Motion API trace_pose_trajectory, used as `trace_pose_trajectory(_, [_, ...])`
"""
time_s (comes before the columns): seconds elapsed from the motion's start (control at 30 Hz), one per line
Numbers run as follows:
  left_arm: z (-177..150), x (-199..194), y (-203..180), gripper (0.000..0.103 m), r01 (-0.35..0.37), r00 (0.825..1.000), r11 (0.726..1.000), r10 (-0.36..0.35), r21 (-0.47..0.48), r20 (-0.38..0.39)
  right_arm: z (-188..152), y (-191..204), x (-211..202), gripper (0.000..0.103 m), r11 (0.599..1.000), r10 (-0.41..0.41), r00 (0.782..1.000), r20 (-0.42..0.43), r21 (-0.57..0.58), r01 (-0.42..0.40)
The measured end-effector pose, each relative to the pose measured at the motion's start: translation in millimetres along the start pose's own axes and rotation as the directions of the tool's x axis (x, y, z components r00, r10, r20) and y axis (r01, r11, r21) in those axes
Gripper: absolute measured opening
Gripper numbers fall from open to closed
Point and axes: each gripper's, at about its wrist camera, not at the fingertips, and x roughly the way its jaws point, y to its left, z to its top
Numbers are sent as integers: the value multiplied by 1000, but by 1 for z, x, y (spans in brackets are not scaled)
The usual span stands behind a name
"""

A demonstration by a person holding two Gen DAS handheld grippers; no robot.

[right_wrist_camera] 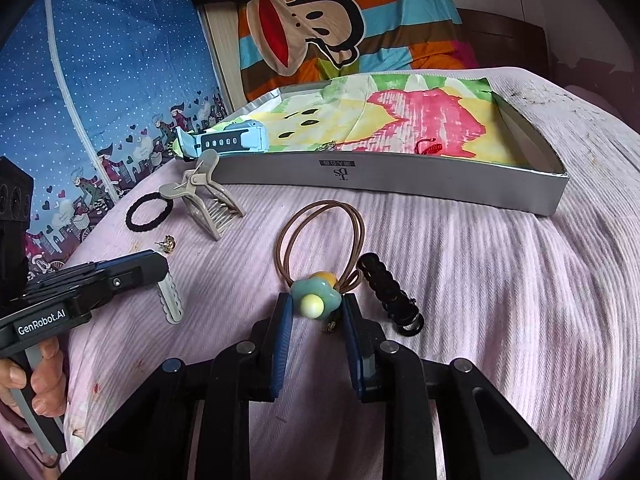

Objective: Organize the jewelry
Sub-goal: 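Carry the keychain and silver hair clip toward the grey tray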

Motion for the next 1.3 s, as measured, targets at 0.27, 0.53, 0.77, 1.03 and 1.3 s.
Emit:
trace_pose_trajectory(0.27, [-8, -14, -25, 15, 16, 999, 993, -20, 115, 37, 0, 2, -7, 23, 1000, 12, 1000, 26, -8, -12])
trace_pose_trajectory(0.53, [-6, -24, -46, 13, 4, 995, 987, -20, 164, 94, 2, 6, -35, 23, 1000, 10, 991, 134, -24, -7])
trace_pose_trajectory(0.77, [12, -24, -59, 13, 7, 991, 987, -28, 159, 130, 9, 0, -49, 23, 1000, -13, 980, 199, -4, 14])
trace_pose_trajectory(1.03, [37, -23, -71, 13, 17, 982, 992, -40, 127, 183, 30, -24, -71, 23, 997, -63, 949, 308, 70, 43])
trace_pose_trajectory(1.3, [85, 0, -82, 13, -27, 974, 997, 10, 73, 228, 62, -62, -52, 23, 988, -129, 935, 331, 119, 94])
